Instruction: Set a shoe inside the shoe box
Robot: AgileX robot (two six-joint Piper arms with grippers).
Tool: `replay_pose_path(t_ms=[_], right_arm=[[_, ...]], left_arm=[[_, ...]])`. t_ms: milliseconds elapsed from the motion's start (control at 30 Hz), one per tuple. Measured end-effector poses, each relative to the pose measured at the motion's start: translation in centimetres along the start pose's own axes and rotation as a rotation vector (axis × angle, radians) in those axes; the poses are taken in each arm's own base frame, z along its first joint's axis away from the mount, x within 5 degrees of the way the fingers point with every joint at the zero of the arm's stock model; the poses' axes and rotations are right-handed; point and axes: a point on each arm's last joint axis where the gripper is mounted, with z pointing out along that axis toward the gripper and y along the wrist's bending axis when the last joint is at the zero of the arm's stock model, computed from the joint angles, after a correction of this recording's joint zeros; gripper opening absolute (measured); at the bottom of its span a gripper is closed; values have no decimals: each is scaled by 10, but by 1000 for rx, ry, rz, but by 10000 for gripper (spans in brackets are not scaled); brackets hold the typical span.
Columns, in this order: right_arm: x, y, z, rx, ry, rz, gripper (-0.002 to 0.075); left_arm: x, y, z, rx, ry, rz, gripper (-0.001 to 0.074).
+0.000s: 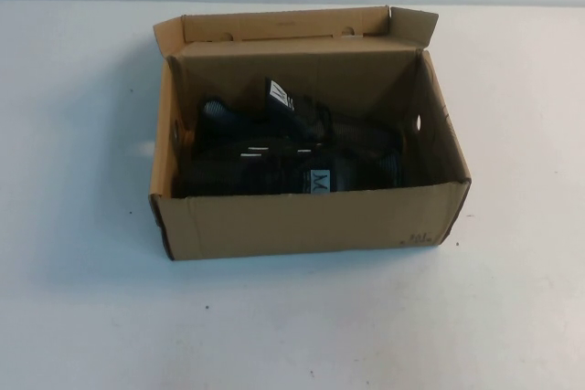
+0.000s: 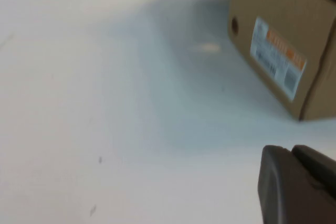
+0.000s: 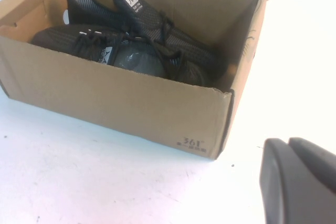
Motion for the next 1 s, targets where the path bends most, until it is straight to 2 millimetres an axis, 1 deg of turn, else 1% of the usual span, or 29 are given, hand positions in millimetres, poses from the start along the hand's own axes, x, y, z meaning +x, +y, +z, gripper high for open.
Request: replay_pose_path(t_ms=[133, 900, 1000], right_arm=[[0, 0, 0, 0, 0, 0, -16], [0, 0, 0, 1, 0, 3, -16], [1, -2, -8, 21, -38, 36, -16]], left_arm=[[7, 0, 0, -5, 80, 2, -1], [7, 0, 0, -5, 80, -1, -1], [7, 0, 0, -5, 82, -1, -1]])
